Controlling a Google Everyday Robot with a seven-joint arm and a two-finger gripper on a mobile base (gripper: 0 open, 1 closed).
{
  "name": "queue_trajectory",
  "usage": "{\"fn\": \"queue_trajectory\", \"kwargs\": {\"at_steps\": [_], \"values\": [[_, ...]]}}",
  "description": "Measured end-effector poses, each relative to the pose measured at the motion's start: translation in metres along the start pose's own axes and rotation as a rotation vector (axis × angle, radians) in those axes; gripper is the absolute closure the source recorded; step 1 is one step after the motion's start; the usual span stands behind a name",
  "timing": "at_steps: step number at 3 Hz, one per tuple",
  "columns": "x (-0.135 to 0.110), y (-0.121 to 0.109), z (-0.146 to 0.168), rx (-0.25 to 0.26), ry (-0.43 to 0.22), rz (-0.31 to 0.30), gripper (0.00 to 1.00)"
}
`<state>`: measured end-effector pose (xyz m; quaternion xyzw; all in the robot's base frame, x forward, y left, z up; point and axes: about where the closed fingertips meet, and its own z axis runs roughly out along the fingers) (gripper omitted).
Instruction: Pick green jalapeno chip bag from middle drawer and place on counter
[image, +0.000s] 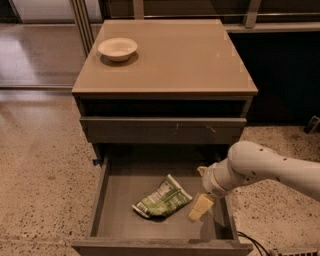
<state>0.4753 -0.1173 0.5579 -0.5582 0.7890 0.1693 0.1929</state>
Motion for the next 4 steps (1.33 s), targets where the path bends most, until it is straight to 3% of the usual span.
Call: {"fn": "queue_trajectory", "kwargs": {"at_steps": [2,4], "values": [[0.001,0.004,0.015,-0.018,0.003,0.001,0.00],[0.004,0.003,0.101,-0.094,0.067,-0.024,0.00]]}}
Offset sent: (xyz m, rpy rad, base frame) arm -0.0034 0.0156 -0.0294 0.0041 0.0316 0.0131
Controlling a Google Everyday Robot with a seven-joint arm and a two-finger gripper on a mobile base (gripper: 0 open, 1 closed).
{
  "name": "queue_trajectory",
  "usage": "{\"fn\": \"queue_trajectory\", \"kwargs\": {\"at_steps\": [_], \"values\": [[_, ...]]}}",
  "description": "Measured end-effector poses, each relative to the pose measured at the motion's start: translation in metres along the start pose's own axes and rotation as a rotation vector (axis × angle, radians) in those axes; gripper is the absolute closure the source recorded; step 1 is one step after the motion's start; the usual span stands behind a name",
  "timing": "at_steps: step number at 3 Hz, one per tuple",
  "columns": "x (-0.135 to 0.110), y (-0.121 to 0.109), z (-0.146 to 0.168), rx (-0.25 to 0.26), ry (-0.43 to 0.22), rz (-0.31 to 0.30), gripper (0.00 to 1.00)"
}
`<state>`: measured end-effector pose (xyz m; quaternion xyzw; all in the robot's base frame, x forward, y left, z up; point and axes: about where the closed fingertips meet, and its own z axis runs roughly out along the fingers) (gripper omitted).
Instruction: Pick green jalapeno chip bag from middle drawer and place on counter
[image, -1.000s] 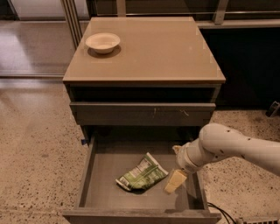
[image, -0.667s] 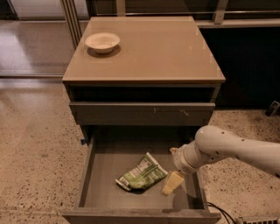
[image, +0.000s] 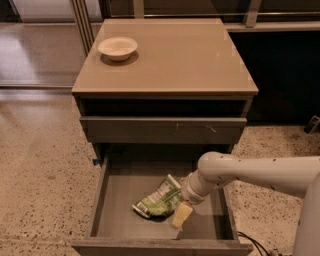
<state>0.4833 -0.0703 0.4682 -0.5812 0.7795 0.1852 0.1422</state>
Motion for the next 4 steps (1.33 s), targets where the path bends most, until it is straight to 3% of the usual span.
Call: {"fn": "queue_trajectory", "kwargs": {"at_steps": [1,2,3,4], "values": [[0.003,-0.003,0.040,-0.028,0.040,0.003,0.00],[0.003,-0.003,0.040,-0.028,0.040,0.003,0.00],[-0.011,-0.011,0.059,-0.029,0.023,-0.018,0.00],[-0.044,-0.021,0.102,-0.029,0.005,-0.072,0.00]]}}
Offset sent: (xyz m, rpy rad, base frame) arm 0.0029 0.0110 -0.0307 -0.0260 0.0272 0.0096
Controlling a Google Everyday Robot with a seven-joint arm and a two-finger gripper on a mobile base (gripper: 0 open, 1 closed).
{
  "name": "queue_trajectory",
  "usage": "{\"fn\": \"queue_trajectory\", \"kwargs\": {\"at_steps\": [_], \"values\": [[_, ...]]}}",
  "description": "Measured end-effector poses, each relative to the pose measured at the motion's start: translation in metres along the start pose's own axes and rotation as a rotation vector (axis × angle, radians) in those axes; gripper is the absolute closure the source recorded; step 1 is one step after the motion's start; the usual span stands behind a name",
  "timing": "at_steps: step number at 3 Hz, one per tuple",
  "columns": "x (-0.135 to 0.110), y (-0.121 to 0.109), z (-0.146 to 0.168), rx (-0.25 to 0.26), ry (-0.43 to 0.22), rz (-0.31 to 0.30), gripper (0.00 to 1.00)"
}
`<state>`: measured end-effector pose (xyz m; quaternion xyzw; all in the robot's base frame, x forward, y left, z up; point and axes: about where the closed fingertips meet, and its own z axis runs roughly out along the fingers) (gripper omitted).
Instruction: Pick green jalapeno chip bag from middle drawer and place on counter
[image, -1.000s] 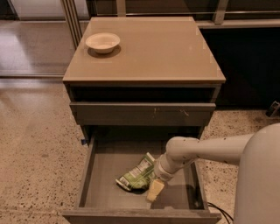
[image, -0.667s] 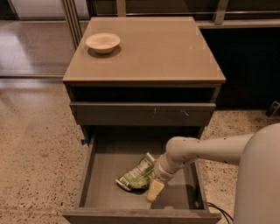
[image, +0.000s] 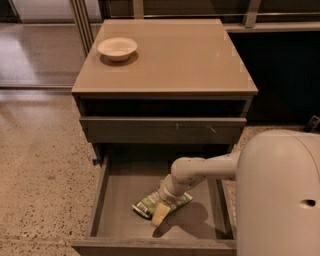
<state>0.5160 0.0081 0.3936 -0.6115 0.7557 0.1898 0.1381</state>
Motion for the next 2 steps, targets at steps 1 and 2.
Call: {"fn": "queue_trajectory", "kwargs": {"at_steps": [1,2], "values": [[0.000,0.000,0.000,0.000,0.000,0.000,0.00],[0.019,0.002,0.016,-0.023,0.027,0.041,0.00]]}}
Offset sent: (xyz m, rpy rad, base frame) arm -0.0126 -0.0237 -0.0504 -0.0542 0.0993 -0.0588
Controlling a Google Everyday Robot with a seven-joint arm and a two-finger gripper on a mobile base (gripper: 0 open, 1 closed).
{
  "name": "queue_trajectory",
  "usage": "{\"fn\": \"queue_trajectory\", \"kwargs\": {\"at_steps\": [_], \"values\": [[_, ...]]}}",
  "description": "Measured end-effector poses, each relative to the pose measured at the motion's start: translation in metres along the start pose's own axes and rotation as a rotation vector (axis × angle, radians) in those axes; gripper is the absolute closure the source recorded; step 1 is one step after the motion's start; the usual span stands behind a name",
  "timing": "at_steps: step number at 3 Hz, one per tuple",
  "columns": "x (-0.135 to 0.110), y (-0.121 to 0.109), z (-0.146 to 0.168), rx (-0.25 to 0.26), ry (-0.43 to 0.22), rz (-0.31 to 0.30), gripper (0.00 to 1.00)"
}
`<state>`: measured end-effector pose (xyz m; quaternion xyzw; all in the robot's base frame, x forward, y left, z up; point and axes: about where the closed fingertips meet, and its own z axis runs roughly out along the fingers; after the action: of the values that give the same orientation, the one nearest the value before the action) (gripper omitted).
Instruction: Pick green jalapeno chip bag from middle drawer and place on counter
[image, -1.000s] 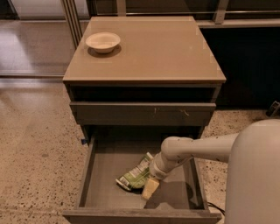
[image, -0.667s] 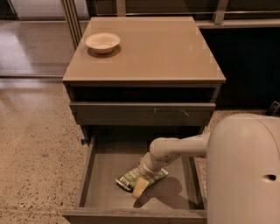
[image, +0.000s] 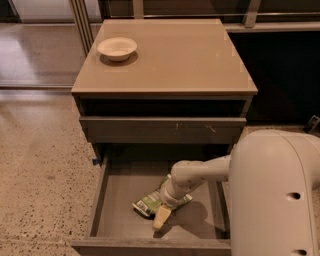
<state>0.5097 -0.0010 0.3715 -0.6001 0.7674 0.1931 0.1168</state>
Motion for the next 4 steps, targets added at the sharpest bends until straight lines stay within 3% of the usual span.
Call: {"fn": "queue_trajectory", "kwargs": {"at_steps": [1,4], "values": [[0.0130,0.0011,0.0120,-0.044,0.003,0.037,0.00],[0.0133,0.0015,0.0130,-0.047,0.004,0.038,0.64]]}}
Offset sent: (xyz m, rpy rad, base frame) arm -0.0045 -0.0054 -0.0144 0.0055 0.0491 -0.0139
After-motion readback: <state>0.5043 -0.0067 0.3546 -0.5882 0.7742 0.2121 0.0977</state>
